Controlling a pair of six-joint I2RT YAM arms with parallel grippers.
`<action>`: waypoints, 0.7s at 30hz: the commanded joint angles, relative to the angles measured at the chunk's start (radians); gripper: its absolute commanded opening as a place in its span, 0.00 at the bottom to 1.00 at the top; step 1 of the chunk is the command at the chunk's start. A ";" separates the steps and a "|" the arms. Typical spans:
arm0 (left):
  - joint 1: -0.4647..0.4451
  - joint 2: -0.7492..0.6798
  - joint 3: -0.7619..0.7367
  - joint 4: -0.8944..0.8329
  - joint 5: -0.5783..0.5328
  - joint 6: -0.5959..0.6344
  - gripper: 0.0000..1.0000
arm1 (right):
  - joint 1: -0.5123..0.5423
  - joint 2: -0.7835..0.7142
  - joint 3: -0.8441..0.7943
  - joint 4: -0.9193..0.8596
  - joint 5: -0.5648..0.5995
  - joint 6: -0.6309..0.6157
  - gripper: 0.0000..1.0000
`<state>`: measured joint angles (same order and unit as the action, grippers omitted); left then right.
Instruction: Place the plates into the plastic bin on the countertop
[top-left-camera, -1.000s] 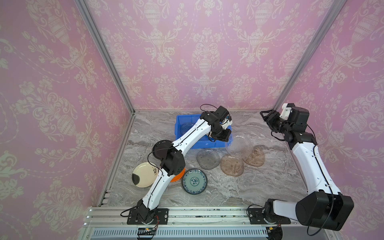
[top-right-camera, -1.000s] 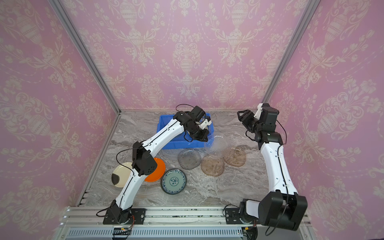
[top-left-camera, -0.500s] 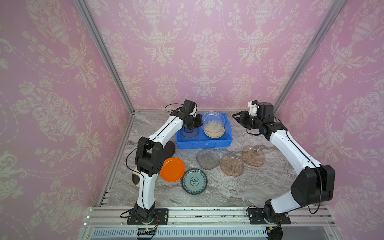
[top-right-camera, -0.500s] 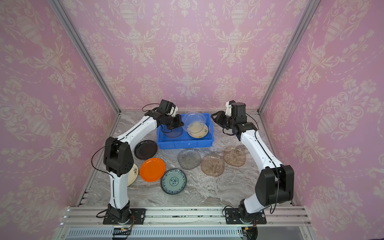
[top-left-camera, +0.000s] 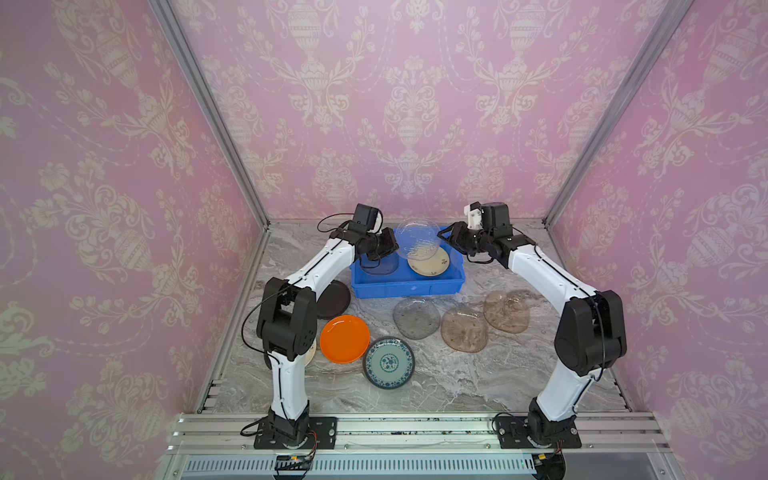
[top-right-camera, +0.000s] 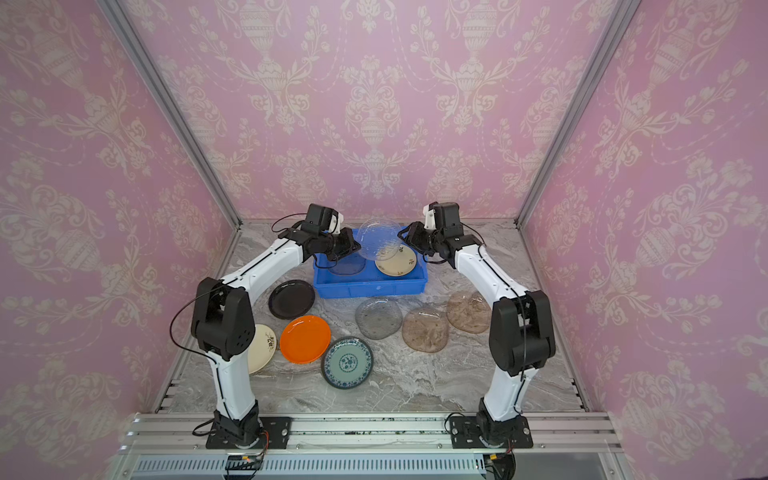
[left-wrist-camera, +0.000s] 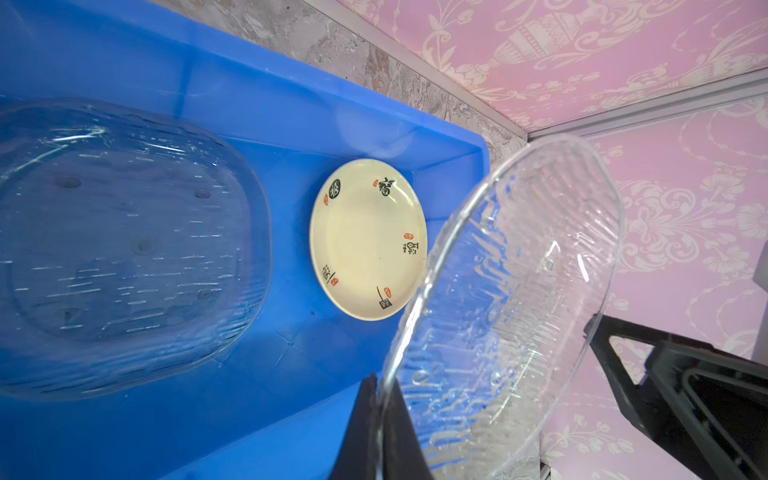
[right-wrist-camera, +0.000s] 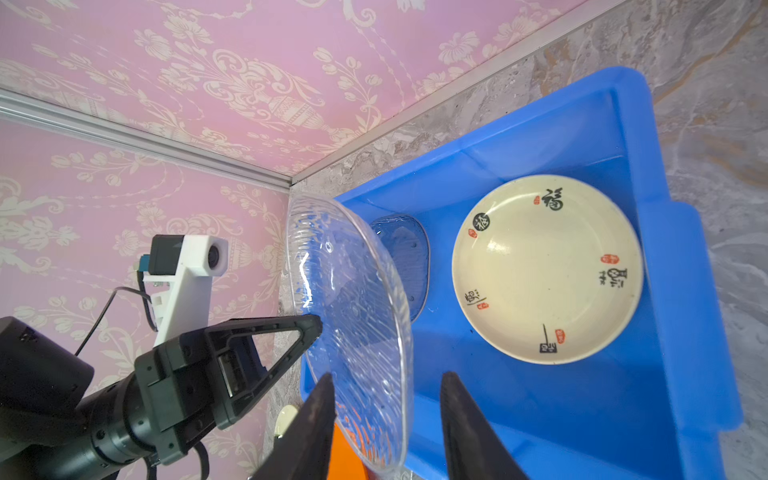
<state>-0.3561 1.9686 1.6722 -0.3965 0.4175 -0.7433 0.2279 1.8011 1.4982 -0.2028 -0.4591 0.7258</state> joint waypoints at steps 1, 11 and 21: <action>0.009 -0.040 -0.012 0.051 0.035 -0.033 0.00 | 0.012 0.040 0.066 -0.027 -0.024 -0.030 0.41; 0.014 -0.046 -0.013 0.063 0.032 -0.032 0.00 | 0.035 0.101 0.161 -0.130 0.026 -0.066 0.22; 0.047 -0.129 -0.119 0.056 -0.060 0.025 0.86 | 0.052 0.156 0.214 -0.147 0.023 -0.061 0.00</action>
<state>-0.3355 1.9057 1.5917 -0.3298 0.4259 -0.7540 0.2691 1.9362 1.6600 -0.3363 -0.4225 0.6735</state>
